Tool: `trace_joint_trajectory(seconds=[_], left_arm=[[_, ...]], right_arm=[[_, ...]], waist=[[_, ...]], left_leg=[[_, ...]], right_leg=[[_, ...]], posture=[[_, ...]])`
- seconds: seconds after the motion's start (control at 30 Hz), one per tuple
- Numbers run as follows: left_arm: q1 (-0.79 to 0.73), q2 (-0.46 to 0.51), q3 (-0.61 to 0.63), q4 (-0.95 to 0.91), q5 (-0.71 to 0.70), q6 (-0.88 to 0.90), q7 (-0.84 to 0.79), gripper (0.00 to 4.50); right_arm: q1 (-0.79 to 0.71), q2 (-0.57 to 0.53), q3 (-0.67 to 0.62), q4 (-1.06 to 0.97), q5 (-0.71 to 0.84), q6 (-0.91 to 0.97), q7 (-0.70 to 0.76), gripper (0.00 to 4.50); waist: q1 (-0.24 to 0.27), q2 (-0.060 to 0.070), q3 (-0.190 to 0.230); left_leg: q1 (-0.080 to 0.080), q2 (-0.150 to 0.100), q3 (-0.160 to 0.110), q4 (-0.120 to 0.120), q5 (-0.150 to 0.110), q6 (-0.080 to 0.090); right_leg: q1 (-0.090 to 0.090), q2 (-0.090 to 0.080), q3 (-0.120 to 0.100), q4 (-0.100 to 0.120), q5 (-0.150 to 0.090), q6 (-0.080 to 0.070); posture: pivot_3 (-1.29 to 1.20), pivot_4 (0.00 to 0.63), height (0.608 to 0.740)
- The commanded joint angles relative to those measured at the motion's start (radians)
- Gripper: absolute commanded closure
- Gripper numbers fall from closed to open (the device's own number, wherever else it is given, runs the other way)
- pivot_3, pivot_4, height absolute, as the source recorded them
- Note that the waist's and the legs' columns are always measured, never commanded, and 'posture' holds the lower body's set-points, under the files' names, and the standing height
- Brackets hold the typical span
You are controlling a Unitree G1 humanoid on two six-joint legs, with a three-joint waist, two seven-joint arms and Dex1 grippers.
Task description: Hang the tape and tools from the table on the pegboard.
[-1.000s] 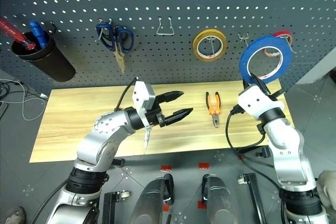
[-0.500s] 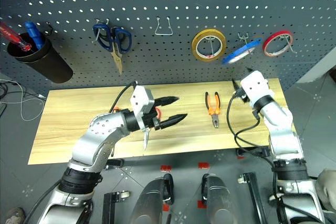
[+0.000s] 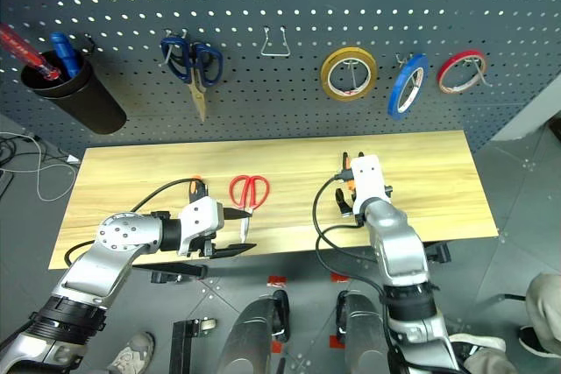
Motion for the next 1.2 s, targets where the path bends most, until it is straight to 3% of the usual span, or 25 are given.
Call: trace_joint_trajectory(seconds=[0.03,0.43,0.57,0.63,0.67,0.77,0.9,1.03,1.2], left_arm=[[-0.002,0.000,0.015,-0.014,0.001,-0.022,-0.001,1.07],[-0.018,-0.011,0.011,0.020,0.014,-0.039,0.003,1.07],[-0.017,-0.016,0.010,0.023,0.014,-0.044,-0.001,1.07],[-0.010,-0.023,0.018,0.021,0.003,-0.038,0.001,1.07],[-0.005,-0.026,0.023,0.017,-0.006,-0.031,0.002,1.07],[0.017,-0.037,0.042,-0.003,-0.025,-0.019,0.017,1.07],[0.089,-0.061,0.111,-0.063,-0.095,0.041,0.060,1.07],[0.147,-0.123,0.251,-0.143,-0.194,0.111,0.194,1.07],[0.120,-0.205,0.391,-0.210,-0.194,0.127,0.418,1.07]], right_arm=[[-0.082,-0.014,-0.039,0.165,0.007,-0.034,-0.037,0.03],[-0.394,-0.035,-0.127,0.788,0.062,-0.271,-0.082,0.03],[-0.430,-0.039,-0.145,0.839,0.093,-0.248,-0.059,0.93],[-0.415,-0.029,-0.127,0.766,0.104,-0.198,-0.041,1.64],[-0.396,-0.024,-0.108,0.712,0.099,-0.181,-0.035,1.79],[-0.297,-0.005,-0.041,0.487,0.081,-0.145,-0.025,1.78],[-0.082,0.026,0.094,0.035,0.085,-0.048,-0.005,1.78],[0.084,0.062,0.267,-0.348,0.059,-0.084,-0.038,1.78],[0.018,0.124,0.343,-0.383,0.004,-0.321,-0.090,1.78]], waist=[[0.000,0.000,0.000],[-0.013,0.000,0.000],[-0.011,0.000,0.000],[-0.011,0.000,0.000],[-0.011,0.000,0.000],[-0.011,0.000,0.000],[-0.012,0.000,0.000],[-0.013,0.000,0.000],[-0.012,-0.002,-0.001]], left_leg=[[0.000,0.000,0.000,0.000,0.000,0.000],[-0.003,0.000,0.002,-0.002,0.000,0.000],[-0.003,0.000,0.003,-0.002,0.000,0.000],[-0.003,0.000,0.003,-0.002,0.000,0.000],[-0.003,0.000,0.003,-0.002,0.000,0.000],[-0.004,0.001,0.002,-0.002,0.000,0.000],[-0.006,0.000,0.002,-0.004,0.000,0.001],[-0.007,0.000,0.001,-0.004,-0.001,0.001],[-0.006,0.001,-0.001,-0.002,-0.001,0.001]], right_leg=[[0.000,0.000,0.000,0.000,0.000,0.000],[-0.004,0.000,0.000,0.000,0.000,-0.005],[-0.004,0.000,0.000,0.000,0.000,-0.005],[-0.004,0.000,0.000,0.000,0.000,-0.005],[-0.004,0.000,0.000,0.000,0.000,-0.005],[-0.004,0.000,0.000,0.000,0.000,-0.005],[-0.006,0.000,0.000,-0.001,0.000,-0.005],[-0.008,0.000,0.000,0.000,-0.001,-0.004],[-0.008,0.001,-0.001,0.001,-0.003,0.002]], posture=[[-0.04,0.353,0.740],[-0.02,0.347,0.740],[-0.03,0.341,0.740],[-0.03,0.337,0.740],[-0.03,0.337,0.740],[-0.03,0.334,0.740],[-0.05,0.337,0.740],[-0.05,0.338,0.740],[-0.04,0.335,0.740]])
